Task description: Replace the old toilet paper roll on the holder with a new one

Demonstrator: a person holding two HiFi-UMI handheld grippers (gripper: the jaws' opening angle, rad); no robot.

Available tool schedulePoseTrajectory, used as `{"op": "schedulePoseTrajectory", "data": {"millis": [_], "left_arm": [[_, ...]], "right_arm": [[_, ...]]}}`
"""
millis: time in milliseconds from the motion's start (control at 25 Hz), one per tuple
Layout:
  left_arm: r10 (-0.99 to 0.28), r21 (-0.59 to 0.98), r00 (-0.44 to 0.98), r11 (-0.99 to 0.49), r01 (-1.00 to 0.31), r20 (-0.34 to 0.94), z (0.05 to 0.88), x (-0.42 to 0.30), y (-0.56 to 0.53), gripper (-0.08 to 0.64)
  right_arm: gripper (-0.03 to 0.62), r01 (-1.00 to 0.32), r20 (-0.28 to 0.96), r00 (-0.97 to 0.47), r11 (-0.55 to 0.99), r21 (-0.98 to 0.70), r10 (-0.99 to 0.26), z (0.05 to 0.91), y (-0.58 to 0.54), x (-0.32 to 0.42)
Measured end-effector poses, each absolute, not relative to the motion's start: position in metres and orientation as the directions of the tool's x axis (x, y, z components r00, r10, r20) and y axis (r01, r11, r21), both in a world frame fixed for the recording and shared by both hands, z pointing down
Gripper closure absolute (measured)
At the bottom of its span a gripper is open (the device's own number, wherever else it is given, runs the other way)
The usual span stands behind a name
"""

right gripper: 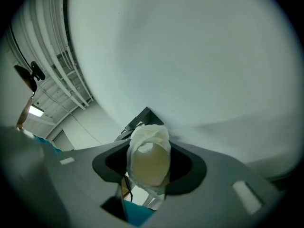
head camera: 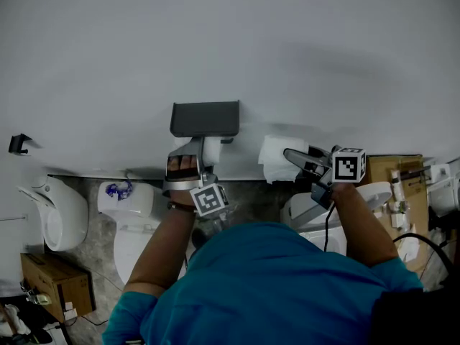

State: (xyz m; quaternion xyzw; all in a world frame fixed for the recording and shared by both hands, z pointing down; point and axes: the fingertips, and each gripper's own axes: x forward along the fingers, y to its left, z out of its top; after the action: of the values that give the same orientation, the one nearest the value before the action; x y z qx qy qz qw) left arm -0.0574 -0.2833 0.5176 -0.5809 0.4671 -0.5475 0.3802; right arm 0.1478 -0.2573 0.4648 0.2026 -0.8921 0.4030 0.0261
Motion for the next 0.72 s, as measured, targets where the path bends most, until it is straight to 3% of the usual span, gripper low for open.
{"op": "schedulePoseTrajectory", "data": {"millis": [160,520,720], "left_arm": [[-0.950,-0.938,-0.017,-0.305,-0.163,0.312,0.517,-0.047,-0.276,0.098],[-0.914,-0.839,0.061,-0.393,-0.377,0.401,0.512,-0.046,-0.242,0.097],[-0.891,-0.663,0.168,-0.430,-0.613,0.422,0.489,-0.058,-0.218,0.097]], "right_arm": [[0.397,-0.368,0.188,-0.921,0.610,-0.702,-0.340,0.453,-0.253,0.154],[0.397,-0.321,0.142,-0.940,0.658,-0.682,-0.310,0.431,-0.251,0.142],[0.399,-0.299,0.113,-0.946,0.690,-0.659,-0.302,0.413,-0.248,0.137]]}}
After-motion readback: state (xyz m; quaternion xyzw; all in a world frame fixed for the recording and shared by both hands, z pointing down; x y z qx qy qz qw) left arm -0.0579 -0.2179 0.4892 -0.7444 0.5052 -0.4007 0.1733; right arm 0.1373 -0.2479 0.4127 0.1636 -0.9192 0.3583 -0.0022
